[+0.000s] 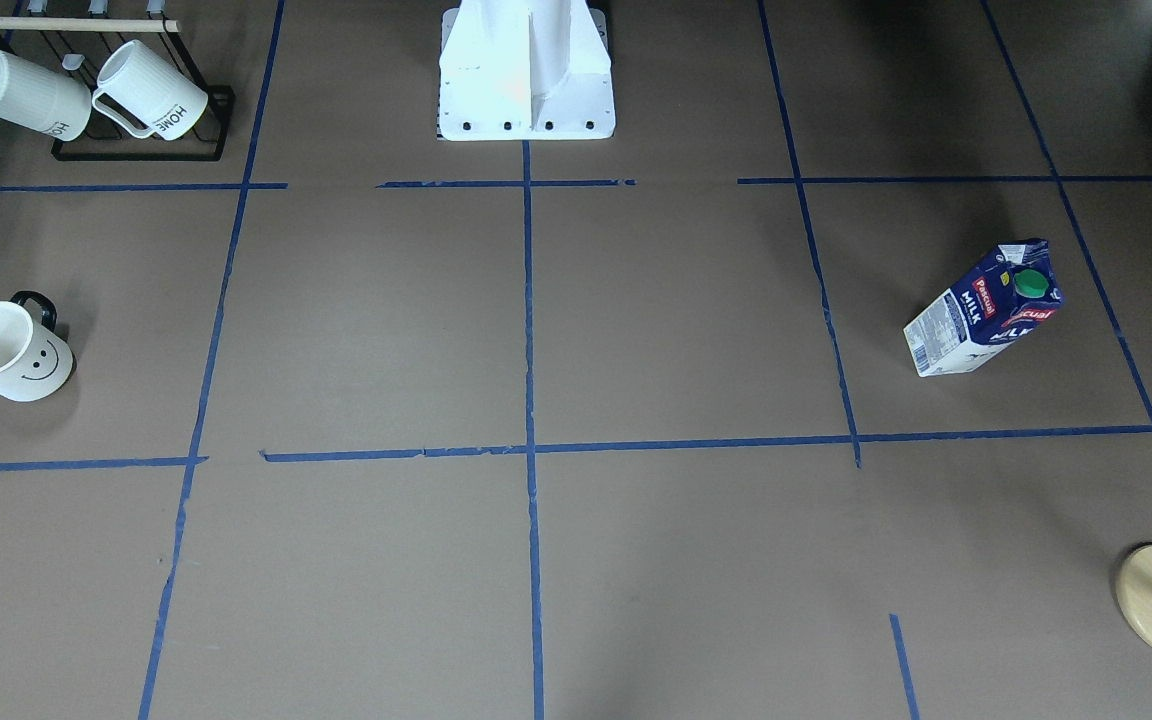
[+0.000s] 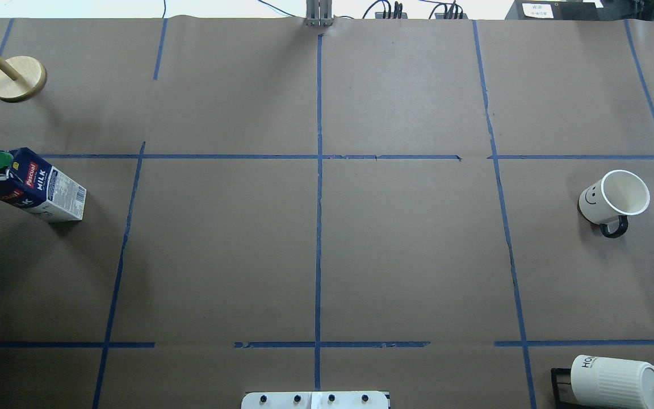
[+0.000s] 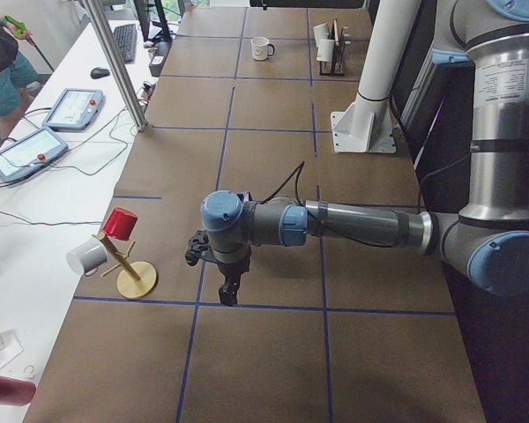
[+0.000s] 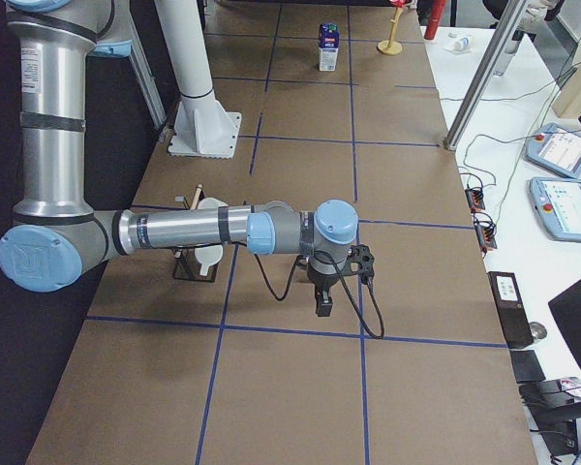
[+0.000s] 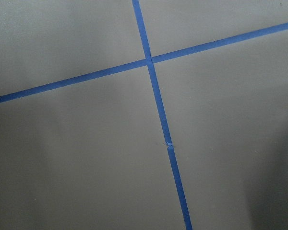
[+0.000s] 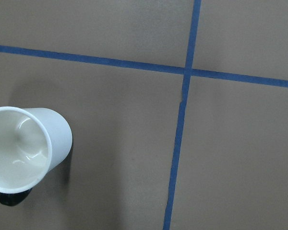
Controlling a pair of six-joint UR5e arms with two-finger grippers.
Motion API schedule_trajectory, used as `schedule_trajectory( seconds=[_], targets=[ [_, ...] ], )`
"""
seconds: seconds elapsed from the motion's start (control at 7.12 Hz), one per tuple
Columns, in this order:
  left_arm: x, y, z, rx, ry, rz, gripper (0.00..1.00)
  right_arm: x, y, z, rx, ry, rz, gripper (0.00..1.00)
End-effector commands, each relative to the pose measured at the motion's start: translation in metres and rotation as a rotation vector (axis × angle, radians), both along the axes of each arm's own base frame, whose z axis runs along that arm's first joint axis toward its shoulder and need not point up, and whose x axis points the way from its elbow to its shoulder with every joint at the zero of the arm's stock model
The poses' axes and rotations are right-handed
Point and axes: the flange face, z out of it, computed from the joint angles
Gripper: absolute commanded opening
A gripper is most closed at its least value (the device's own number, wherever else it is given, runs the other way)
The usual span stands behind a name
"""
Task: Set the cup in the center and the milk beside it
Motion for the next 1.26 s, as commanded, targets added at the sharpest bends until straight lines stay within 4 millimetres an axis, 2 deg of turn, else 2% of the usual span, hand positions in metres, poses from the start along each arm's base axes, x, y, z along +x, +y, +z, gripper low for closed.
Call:
schedule_trajectory(
  seconds=[0.0, 0.28, 0.42, 0.7, 0.84, 1.12],
  targets=[
    [0.002, -0.001, 0.002, 0.006, 0.000, 0.006, 1.00, -0.002, -0.001, 0.000, 0.001, 0.000, -0.005, 1.00],
    [0.008, -0.001, 0.003, -0.004, 0.000, 0.017, 1.00, -0.008, -0.004, -0.005, 0.043, -0.006, 0.000, 1.00],
    [0.008, -0.001, 0.003, -0.004, 0.001, 0.017, 1.00, -0.032, -0.009, -0.013, 0.047, -0.012, 0.016, 1.00],
    [0.009, -0.001, 0.002, -0.002, 0.001, 0.019, 1.00, -0.101, -0.018, -0.037, 0.036, -0.032, 0.118, 1.00],
    [0.009, -0.001, 0.003, -0.004, 0.001, 0.019, 1.00, -0.124, -0.016, -0.039, 0.038, -0.027, 0.128, 1.00],
    [0.009, -0.001, 0.003, -0.005, 0.001, 0.019, 1.00, -0.144, -0.014, -0.018, 0.038, -0.010, 0.112, 1.00]
  ],
)
